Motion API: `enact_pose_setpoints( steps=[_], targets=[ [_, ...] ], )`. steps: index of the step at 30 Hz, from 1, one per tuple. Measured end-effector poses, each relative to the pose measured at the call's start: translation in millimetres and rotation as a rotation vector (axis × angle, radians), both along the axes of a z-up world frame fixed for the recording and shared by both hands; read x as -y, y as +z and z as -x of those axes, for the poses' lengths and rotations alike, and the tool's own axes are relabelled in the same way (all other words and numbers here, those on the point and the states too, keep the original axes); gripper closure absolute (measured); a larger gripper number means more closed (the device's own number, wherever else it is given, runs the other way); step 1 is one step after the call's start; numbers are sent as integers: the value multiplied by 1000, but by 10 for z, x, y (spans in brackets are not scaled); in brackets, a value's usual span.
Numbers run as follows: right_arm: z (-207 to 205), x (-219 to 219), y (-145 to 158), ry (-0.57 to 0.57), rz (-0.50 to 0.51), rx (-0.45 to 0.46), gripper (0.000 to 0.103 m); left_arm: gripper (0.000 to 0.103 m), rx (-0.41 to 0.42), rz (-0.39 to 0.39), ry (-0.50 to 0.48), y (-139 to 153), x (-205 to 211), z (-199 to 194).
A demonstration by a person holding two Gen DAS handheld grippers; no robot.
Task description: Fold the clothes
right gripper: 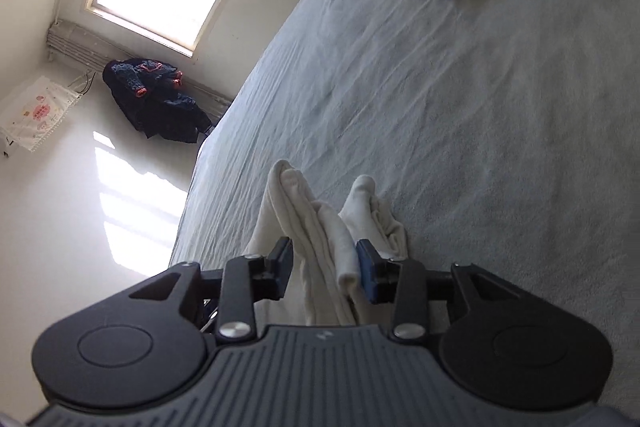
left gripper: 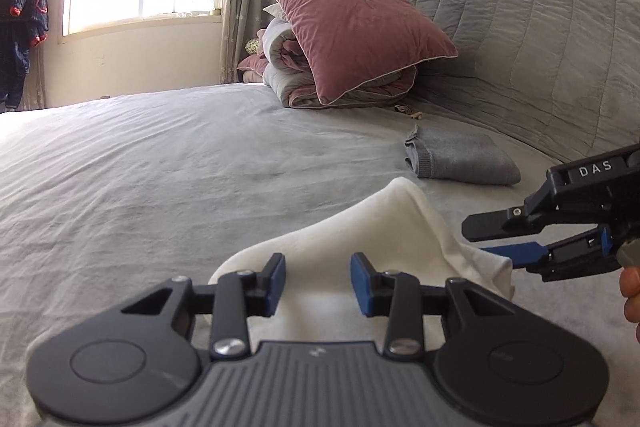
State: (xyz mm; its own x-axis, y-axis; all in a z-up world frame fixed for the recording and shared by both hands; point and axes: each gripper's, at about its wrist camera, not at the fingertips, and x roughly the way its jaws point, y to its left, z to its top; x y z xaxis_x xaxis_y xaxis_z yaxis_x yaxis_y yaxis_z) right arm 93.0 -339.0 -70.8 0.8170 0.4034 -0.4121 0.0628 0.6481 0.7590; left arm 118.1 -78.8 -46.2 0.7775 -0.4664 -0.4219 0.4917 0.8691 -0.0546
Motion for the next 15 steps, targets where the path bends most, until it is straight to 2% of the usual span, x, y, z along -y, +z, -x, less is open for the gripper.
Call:
enact_pose_setpoints(
  steps=[4, 7, 10, 12, 15],
  targets=[
    [73, -324, 260, -5, 359, 211, 64, 66, -6, 26, 35, -39, -11, -84],
    [41, -518, 198, 45, 525, 263, 63, 66, -1, 13, 37, -103, 59, -94],
    [-109, -669, 58, 95, 680, 240, 63, 66, 7, -30, 20, -186, 163, -70],
    [-174, -660, -66, 101, 738, 213, 64, 66, 20, -63, 11, -259, 241, -48],
    [-244, -497, -191, 107, 689, 161, 62, 65, 71, -132, 9, -375, 397, 16]
  ],
)
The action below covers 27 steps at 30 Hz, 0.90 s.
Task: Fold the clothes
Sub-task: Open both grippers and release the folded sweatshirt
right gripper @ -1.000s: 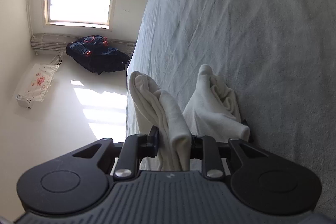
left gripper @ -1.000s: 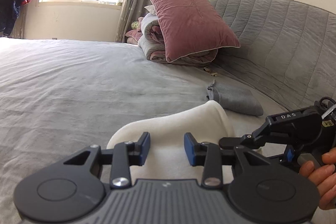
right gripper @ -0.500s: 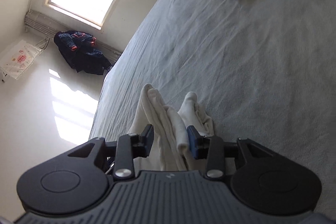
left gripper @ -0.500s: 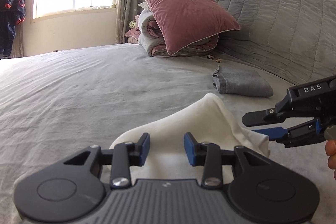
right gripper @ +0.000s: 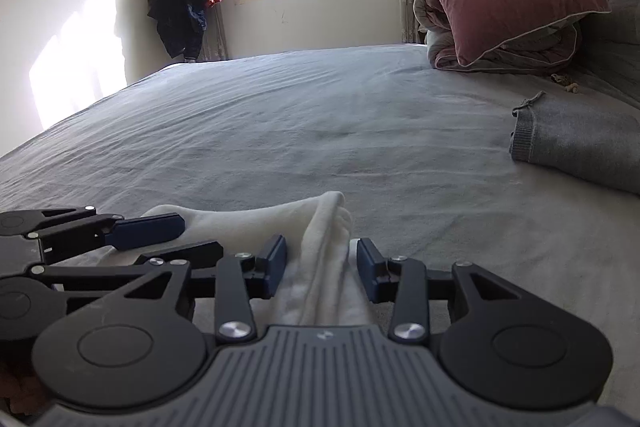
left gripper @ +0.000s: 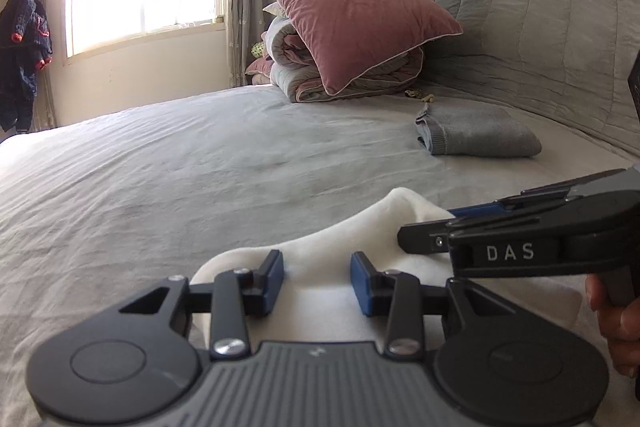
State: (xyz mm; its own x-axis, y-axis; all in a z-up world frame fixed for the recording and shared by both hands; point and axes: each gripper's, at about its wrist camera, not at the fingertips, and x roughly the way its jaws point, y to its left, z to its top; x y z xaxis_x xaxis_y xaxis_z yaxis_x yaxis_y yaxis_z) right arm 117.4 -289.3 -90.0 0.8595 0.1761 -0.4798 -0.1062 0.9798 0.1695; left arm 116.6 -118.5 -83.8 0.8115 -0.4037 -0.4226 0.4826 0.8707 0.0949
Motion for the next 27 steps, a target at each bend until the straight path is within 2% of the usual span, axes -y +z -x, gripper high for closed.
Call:
enact_pose_setpoints(
  steps=[3, 5, 8, 13, 16, 20, 27],
  targets=[
    [-27, 153, -78, -10, -103, -60, 56, 65, 33, -57, 6, -29, 102, 28],
    [-27, 209, -99, -24, -161, -73, 51, 64, 24, -49, 6, -1, 79, 11],
    [21, 237, -67, -25, -188, -60, 49, 62, 15, -48, -2, 85, 24, 52],
    [185, 184, 153, -18, -142, -32, 47, 62, 5, -42, -37, 252, -52, 247],
    [269, 191, 207, 4, -118, -26, 46, 61, 6, -65, -67, 267, -37, 392],
    [350, 216, 161, 37, -101, -62, 46, 61, 11, -113, -82, 172, 22, 585],
    [509, 285, 107, 74, -72, -94, 46, 61, -16, -129, -121, 125, 86, 880]
  ],
)
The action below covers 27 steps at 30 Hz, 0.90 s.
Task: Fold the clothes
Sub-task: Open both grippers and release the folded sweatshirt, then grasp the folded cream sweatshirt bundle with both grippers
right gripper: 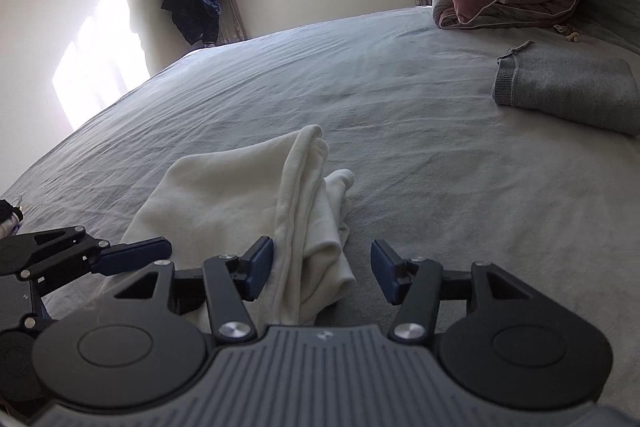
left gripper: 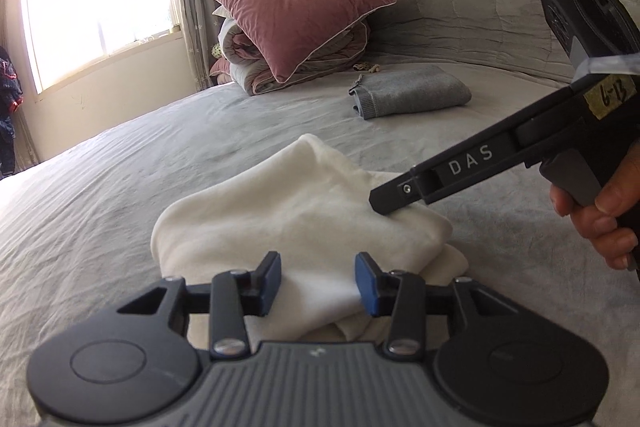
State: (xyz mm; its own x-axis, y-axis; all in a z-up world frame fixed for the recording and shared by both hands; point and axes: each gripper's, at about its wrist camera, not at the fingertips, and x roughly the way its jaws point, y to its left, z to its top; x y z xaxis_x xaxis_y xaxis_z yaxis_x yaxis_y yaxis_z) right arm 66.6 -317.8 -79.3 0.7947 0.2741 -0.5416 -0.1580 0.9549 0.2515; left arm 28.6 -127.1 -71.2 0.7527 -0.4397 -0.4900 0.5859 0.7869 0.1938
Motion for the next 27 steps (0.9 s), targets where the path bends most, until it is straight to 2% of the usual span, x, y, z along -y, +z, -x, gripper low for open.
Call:
enact_pose_setpoints(
  steps=[7, 12, 16, 17, 19, 22, 27],
  targets=[
    [97, 94, -32, 27, 10, -58, 45, 55, -33, -59, -121, 37, -36, 279],
    [126, 130, 42, 33, 0, -50, 44, 54, -71, 22, -127, 252, -254, 260],
    [134, 136, 179, 0, -44, 40, 44, 54, -52, 95, -43, 377, -404, -40],
    [119, 118, 212, -4, -56, 70, 46, 54, -43, 105, -12, 389, -424, -145],
    [71, 63, 268, -4, -74, 121, 67, 55, -37, 128, 32, 399, -454, -349],
    [-44, -79, 315, 18, -87, 179, 77, 55, -50, 185, 92, 385, -486, -678],
    [-247, -342, 269, 72, -64, 202, 81, 59, -91, 262, 162, 285, -521, -1037]
  ],
)
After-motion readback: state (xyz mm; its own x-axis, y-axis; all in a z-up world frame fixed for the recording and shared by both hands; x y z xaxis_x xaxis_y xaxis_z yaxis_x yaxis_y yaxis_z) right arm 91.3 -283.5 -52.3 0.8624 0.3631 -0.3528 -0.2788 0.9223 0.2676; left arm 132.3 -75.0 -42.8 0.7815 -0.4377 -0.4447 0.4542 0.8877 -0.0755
